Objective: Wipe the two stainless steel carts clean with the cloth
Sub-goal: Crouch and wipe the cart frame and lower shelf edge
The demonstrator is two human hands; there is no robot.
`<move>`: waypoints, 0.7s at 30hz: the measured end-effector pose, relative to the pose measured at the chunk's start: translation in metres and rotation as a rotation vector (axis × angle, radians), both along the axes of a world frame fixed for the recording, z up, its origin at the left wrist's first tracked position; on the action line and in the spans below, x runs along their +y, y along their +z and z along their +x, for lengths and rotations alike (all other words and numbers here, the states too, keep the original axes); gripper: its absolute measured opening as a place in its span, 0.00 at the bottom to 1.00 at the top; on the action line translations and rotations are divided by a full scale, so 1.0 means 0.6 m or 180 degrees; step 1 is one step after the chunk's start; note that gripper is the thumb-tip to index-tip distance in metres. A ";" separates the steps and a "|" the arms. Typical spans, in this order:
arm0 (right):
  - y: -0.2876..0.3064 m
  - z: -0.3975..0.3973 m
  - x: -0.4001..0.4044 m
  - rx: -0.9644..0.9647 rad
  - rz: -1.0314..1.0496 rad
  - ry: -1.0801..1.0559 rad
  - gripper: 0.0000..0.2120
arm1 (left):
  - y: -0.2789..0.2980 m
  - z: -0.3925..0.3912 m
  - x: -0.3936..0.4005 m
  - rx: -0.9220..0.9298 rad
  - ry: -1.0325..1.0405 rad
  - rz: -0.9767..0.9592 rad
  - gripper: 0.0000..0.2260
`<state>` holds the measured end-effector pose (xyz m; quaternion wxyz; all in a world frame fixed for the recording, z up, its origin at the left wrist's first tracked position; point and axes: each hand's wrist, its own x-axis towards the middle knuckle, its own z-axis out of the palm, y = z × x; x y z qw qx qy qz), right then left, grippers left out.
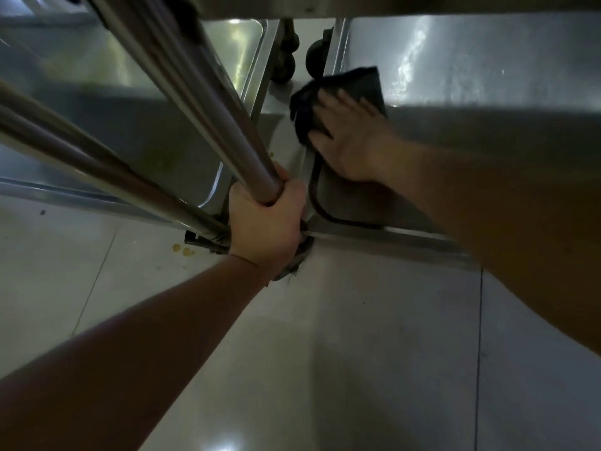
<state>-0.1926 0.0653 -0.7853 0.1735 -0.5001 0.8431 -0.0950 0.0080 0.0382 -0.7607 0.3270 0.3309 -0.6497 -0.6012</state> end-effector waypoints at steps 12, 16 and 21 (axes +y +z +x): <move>0.008 0.108 0.206 0.0127 0.0224 0.0889 0.32 | 0.009 -0.007 0.001 -0.0019 0.0114 0.0044 0.16; 0.007 0.083 0.275 0.0176 0.0045 0.0900 0.30 | 0.016 -0.003 0.008 -0.0312 0.0191 -0.0131 0.13; 0.004 0.051 0.336 0.0048 0.0148 0.0804 0.30 | 0.039 0.007 0.016 -0.1360 0.0523 -0.0239 0.10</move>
